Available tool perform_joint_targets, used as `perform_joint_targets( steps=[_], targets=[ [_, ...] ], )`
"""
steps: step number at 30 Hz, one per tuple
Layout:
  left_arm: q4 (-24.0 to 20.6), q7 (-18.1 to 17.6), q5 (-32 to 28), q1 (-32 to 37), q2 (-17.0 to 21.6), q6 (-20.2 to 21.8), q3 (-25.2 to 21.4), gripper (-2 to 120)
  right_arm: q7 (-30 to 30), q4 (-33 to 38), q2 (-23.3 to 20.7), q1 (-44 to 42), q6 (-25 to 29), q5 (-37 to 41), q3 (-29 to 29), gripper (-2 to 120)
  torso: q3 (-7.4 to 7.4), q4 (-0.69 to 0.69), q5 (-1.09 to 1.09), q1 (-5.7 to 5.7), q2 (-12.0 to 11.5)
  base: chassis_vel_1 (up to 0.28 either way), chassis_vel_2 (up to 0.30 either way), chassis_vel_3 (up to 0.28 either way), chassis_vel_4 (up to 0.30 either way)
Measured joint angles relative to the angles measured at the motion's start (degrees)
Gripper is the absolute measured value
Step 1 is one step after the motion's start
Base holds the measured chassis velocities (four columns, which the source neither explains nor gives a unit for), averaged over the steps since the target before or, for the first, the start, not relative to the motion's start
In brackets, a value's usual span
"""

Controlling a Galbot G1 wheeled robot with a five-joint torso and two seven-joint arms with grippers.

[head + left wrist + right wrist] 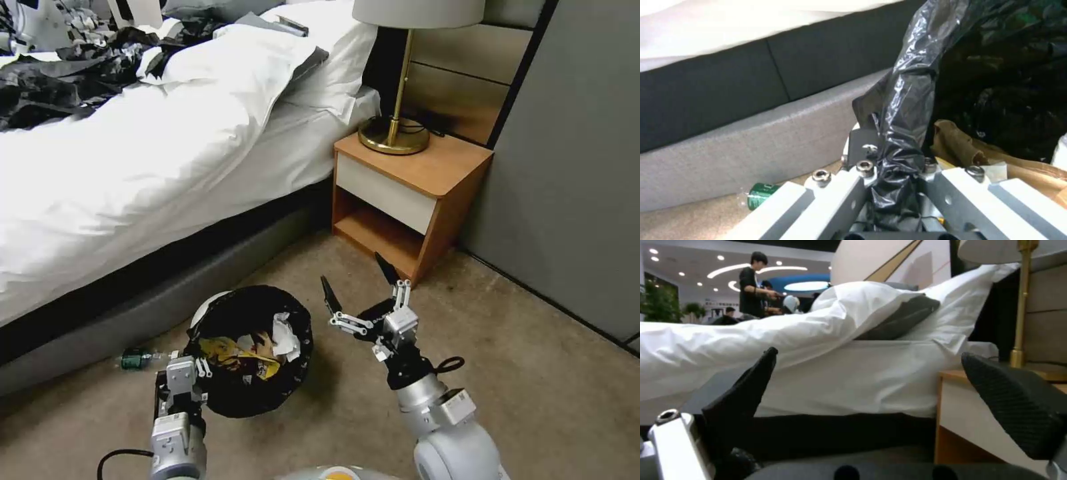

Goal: Pick up the trash bin, then pick up the garbage from the floor and place it into the trash bin.

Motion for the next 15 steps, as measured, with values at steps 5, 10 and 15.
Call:
perform_joint_targets(
  steps=[5,10,15],
  targets=[
    [-0.2,-0.1,-0.5,0.0,0.1,-0.5,-0.1,0,0.5,-0.9,0.0,-0.2,0.2,0.1,0.7,100,0.0,0.0,0.0,-0.01,0.0,0.0,0.0,0.0,0.0],
    [-0.4,-0.1,-0.5,-0.2,0.0,-0.5,-0.1,0,0.8,-1.3,-0.1,0.0,0.3,0.2,1.0,100,0.0,0.0,0.0,0.0,0.0,0.0,0.0,0.0,0.0],
    [-0.6,-0.1,-0.5,-0.3,0.0,-0.5,0.0,0,0.9,-1.5,-0.2,0.0,0.4,0.4,1.2,100,0.0,-0.01,0.0,0.0,0.0,0.0,0.0,0.0,0.0]
  ],
)
